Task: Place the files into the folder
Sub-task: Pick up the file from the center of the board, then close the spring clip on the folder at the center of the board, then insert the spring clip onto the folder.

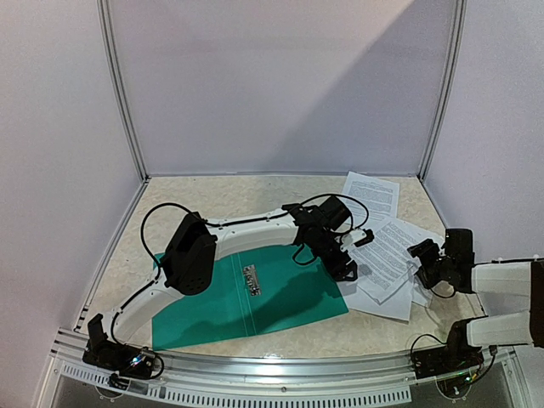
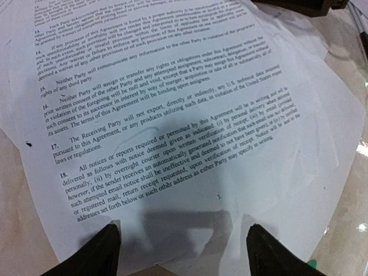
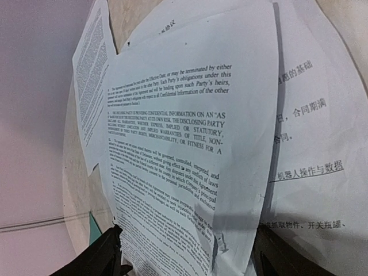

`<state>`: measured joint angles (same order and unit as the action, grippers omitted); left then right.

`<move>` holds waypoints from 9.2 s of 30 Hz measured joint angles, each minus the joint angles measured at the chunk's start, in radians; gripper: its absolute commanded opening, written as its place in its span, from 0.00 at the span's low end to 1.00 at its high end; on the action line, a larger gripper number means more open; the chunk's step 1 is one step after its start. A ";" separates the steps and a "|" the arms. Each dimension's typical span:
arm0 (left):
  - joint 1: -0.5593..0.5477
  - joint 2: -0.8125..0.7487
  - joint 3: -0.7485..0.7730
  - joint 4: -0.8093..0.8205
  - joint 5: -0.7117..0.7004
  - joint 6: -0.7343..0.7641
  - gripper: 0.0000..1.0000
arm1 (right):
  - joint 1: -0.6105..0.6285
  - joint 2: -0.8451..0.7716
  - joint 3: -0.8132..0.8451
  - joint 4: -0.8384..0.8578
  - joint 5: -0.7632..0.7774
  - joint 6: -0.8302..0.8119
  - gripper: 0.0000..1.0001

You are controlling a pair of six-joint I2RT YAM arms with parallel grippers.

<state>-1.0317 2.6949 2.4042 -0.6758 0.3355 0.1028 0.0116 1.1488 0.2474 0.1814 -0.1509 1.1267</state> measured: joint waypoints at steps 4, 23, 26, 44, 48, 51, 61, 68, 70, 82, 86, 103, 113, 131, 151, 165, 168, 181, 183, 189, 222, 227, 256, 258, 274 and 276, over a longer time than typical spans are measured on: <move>-0.001 0.000 0.000 0.000 -0.004 0.002 0.78 | 0.000 0.006 -0.010 0.059 -0.018 0.026 0.78; -0.003 0.000 0.002 -0.004 -0.013 0.036 0.78 | 0.000 -0.082 -0.012 0.144 -0.040 0.010 0.75; -0.003 0.000 0.002 -0.006 -0.015 0.044 0.78 | 0.000 -0.037 -0.012 0.166 -0.046 0.008 0.72; -0.006 0.000 0.005 -0.019 -0.023 0.072 0.78 | -0.001 0.342 -0.013 0.480 -0.180 0.027 0.01; -0.007 0.000 0.024 -0.042 -0.013 0.085 0.80 | -0.001 0.344 -0.013 0.503 -0.196 0.032 0.00; -0.007 0.000 0.056 -0.066 0.000 0.102 0.83 | -0.001 0.296 -0.009 0.447 -0.193 0.014 0.00; 0.020 -0.283 -0.087 -0.292 0.023 0.300 0.96 | 0.020 -0.114 0.337 -0.156 -0.083 -0.240 0.00; 0.211 -0.689 -0.244 -0.463 0.049 0.423 0.99 | 0.162 -0.161 0.682 -0.487 0.017 -0.451 0.00; 0.300 -0.767 -0.292 -0.499 0.064 0.438 1.00 | 0.238 -0.126 0.779 -0.559 0.049 -0.496 0.00; 0.576 -0.962 -0.775 -0.533 0.062 0.497 0.95 | 0.671 0.312 1.126 -0.587 -0.185 -0.633 0.00; 0.572 -0.963 -0.861 -0.525 0.099 0.508 0.94 | 0.668 0.338 1.027 -0.555 -0.267 -0.602 0.00; 0.248 -0.899 -0.962 -0.276 -0.071 0.448 0.61 | 0.534 0.485 0.666 -0.388 -0.439 -0.453 0.00; 0.242 -0.743 -0.914 -0.318 -0.089 0.451 0.22 | 0.536 0.542 0.664 -0.353 -0.452 -0.473 0.00; 0.292 -0.723 -0.846 -0.350 -0.112 0.458 0.09 | 0.536 0.584 0.664 -0.341 -0.462 -0.498 0.00; 0.412 -0.610 -0.789 -0.224 -0.177 0.438 0.30 | 0.536 0.606 0.672 -0.338 -0.477 -0.500 0.00; 0.264 -0.856 -0.956 -0.288 0.006 0.563 0.79 | 0.536 0.608 0.675 -0.338 -0.480 -0.503 0.00; 0.262 -0.816 -0.995 -0.246 -0.057 0.566 0.66 | 0.536 0.608 0.675 -0.338 -0.480 -0.504 0.00; 0.294 -0.767 -1.001 -0.140 -0.130 0.561 0.55 | 0.536 0.608 0.676 -0.338 -0.480 -0.504 0.00; 0.313 -0.761 -0.997 -0.136 -0.130 0.559 0.55 | 0.536 0.609 0.676 -0.338 -0.480 -0.504 0.00; 0.357 -0.737 -0.968 -0.117 -0.130 0.551 0.55 | 0.536 0.618 0.677 -0.338 -0.483 -0.504 0.00; 0.461 -0.922 -1.152 -0.170 -0.276 0.467 0.67 | 0.541 0.662 0.681 -0.237 -0.514 -0.470 0.00; 0.465 -0.982 -1.315 -0.188 -0.395 0.489 0.65 | 0.552 0.692 0.681 -0.188 -0.518 -0.447 0.00; 0.462 -0.965 -1.412 -0.146 -0.472 0.488 0.63 | 0.608 0.757 0.698 -0.071 -0.507 -0.371 0.06; 0.462 -0.964 -1.412 -0.146 -0.472 0.488 0.63 | 0.608 0.757 0.698 -0.071 -0.500 -0.366 0.05; 0.462 -0.964 -1.412 -0.146 -0.471 0.488 0.63 | 0.608 0.748 0.665 0.023 -0.447 -0.260 0.00; 0.462 -0.964 -1.412 -0.146 -0.471 0.488 0.63 | 0.608 0.748 0.655 0.032 -0.446 -0.251 0.00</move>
<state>-0.5694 1.7306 0.9924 -0.8223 -0.1356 0.5907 0.6201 1.8973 0.9024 0.2138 -0.5972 0.8757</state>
